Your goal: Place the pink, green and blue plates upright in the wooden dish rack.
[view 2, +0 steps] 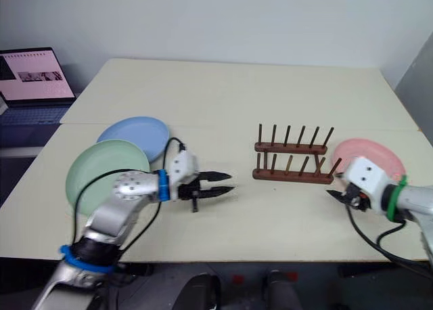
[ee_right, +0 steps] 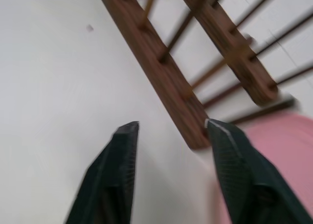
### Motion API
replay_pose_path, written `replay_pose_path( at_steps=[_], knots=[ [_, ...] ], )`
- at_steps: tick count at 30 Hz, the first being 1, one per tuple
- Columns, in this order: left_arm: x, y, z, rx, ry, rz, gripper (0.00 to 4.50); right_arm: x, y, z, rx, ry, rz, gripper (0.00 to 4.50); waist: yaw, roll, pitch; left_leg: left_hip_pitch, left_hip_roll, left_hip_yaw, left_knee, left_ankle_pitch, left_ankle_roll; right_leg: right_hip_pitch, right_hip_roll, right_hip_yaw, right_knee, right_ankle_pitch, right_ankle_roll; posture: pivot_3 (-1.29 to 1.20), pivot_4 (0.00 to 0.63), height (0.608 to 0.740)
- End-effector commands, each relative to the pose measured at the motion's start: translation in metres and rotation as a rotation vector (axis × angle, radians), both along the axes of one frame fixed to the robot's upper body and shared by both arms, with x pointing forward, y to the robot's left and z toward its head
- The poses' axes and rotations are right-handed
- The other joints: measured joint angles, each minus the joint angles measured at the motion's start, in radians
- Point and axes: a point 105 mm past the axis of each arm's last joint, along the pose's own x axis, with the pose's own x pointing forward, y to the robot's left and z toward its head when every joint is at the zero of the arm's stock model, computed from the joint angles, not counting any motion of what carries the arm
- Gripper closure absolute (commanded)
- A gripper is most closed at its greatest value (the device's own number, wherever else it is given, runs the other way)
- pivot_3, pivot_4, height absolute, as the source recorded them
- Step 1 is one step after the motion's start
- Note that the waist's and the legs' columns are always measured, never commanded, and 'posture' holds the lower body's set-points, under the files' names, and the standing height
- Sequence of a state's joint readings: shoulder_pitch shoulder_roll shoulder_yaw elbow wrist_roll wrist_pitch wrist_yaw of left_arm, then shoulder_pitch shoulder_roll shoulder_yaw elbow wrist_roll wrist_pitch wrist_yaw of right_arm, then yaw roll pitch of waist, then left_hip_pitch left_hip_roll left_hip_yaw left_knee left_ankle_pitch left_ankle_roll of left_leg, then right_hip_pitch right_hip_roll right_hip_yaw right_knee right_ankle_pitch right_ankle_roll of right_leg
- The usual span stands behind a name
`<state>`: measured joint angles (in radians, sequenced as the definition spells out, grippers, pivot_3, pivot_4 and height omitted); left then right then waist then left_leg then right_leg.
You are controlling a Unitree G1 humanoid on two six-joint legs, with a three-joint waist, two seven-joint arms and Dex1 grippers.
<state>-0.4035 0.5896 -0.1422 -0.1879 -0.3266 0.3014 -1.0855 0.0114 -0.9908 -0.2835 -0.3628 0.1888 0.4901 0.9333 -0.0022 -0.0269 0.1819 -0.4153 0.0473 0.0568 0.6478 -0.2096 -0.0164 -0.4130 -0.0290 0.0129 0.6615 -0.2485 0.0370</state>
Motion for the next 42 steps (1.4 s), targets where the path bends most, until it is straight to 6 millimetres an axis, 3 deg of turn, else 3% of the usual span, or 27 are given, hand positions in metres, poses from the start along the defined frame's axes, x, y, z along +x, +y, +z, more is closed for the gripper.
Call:
replay_pose_path(
  at_steps=[1, 3, 6, 11, 18, 21, 32, 38, 42],
  knots=[
    [-0.025, -0.007, 0.041, -0.06, -0.025, -0.122, 1.93, 0.005, -0.023, 0.008, -0.078, -0.044, -0.057, 0.75, 0.001, 0.0, 0.0, 0.0, 0.0, 0.0, 0.001, 0.0, 0.0, 0.001, 0.0, -0.001, 0.0, -0.001, -0.002, 0.0, 0.15, 0.728],
    [-0.031, -0.01, 0.054, -0.056, -0.039, -0.151, 1.3, 0.016, -0.036, 0.003, -0.107, -0.051, -0.109, 0.03, 0.001, 0.0, 0.0, 0.001, 0.0, 0.001, 0.002, 0.0, 0.0, 0.003, -0.002, -0.001, -0.001, -0.001, -0.002, 0.0, 0.15, 0.728],
    [-0.037, -0.017, 0.068, -0.053, -0.092, -0.196, 0.42, 0.029, -0.049, -0.012, -0.123, 0.0, -0.158, 0.0, -0.001, 0.0, 0.0, 0.001, -0.002, 0.0, 0.005, 0.0, 0.0, 0.003, -0.002, 0.001, 0.0, -0.001, -0.001, 0.0, 0.15, 0.728],
    [-0.035, -0.028, 0.076, -0.042, -0.143, -0.214, 0.42, 0.056, -0.069, -0.032, -0.106, 0.028, -0.267, 0.0, -0.008, -0.001, 0.0, 0.0, -0.002, 0.001, 0.004, 0.0, 0.0, 0.002, 0.001, 0.002, 0.0, -0.001, -0.001, 0.0, 0.15, 0.728],
    [-0.035, -0.036, 0.075, -0.036, -0.17, -0.215, 0.42, 0.077, -0.076, -0.047, -0.069, 0.066, -0.3, 0.0, -0.012, -0.001, 0.0, 0.0, -0.001, 0.002, 0.002, 0.0, 0.0, 0.002, 0.003, 0.001, -0.001, 0.002, 0.003, 0.0, 0.15, 0.728],
    [-0.035, -0.033, 0.072, -0.036, -0.176, -0.201, 0.39, 0.082, -0.072, -0.054, -0.007, 0.124, -0.313, 0.56, -0.021, -0.001, 0.0, 0.0, -0.001, 0.002, 0.002, 0.0, 0.0, 0.002, 0.003, 0.001, -0.001, 0.002, 0.003, 0.0, 0.15, 0.728],
    [-0.034, -0.032, 0.069, -0.051, -0.174, -0.179, 0.39, 0.085, -0.07, -0.054, 0.129, 0.189, -0.344, 4.42, -0.026, -0.002, 0.0, 0.001, 0.0, 0.002, 0.007, 0.0, 0.0, 0.004, 0.003, 0.002, 0.0, 0.003, 0.001, 0.0, 0.15, 0.728],
    [-0.029, -0.022, 0.07, -0.042, -0.167, -0.147, 0.39, 0.077, -0.073, -0.005, 0.087, -0.036, -0.31, 4.46, -0.014, -0.001, 0.0, -0.001, 0.0, 0.001, 0.009, 0.0, 0.0, 0.003, 0.003, 0.002, 0.0, 0.003, 0.0, 0.0, 0.15, 0.728],
    [-0.024, -0.015, 0.073, -0.047, -0.165, -0.118, 0.39, 0.064, -0.066, 0.05, 0.098, -0.231, -0.291, 4.46, -0.01, -0.001, 0.0, -0.002, 0.0, 0.002, 0.008, 0.0, 0.0, 0.002, 0.003, 0.002, 0.0, 0.004, 0.002, 0.0, 0.15, 0.728]
  ],
)
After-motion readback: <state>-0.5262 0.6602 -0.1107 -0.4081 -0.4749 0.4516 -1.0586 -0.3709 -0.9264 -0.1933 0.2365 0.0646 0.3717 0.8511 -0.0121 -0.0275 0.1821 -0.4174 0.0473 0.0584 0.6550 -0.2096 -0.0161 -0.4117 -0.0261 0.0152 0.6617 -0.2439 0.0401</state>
